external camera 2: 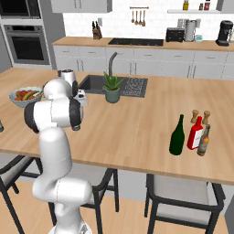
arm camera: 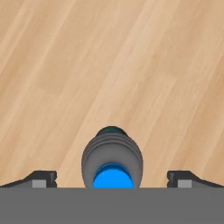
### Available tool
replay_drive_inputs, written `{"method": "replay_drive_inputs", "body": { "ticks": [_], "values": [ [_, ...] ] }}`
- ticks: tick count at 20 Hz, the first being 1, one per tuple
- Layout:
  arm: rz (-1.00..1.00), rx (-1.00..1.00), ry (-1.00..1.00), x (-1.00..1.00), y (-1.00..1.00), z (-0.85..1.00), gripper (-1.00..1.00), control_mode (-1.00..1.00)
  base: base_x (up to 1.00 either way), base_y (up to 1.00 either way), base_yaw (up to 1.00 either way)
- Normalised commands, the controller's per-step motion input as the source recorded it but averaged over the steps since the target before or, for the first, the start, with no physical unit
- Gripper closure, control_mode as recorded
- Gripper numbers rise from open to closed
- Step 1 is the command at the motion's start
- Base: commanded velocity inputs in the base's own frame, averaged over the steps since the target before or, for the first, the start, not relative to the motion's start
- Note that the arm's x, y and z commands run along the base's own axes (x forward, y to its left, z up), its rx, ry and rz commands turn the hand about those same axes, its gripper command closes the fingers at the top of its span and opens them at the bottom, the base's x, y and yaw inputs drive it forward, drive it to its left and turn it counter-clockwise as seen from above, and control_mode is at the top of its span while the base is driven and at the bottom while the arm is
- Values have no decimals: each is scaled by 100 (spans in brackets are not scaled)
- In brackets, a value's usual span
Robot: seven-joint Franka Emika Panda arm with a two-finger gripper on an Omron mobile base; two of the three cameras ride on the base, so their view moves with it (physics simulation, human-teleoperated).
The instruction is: Move the plastic bottles in the middle to the plastics group, and the glass bottles in the middle to the glass group.
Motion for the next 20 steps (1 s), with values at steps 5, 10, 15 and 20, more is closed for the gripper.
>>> {"method": "replay_drive_inputs", "body": {
  "ticks": [5, 10, 15, 20],
  "values": [
    [0, 0, 0, -12, 0, 0, -100, -100, 0, 0, 0],
    [0, 0, 0, 0, 0, -1, -100, -100, 0, 0, 0],
    [0, 0, 0, 4, 0, 0, -100, -100, 0, 0, 0],
    [0, 0, 0, 10, 0, -5, -100, -100, 0, 0, 0]
  ]
}}
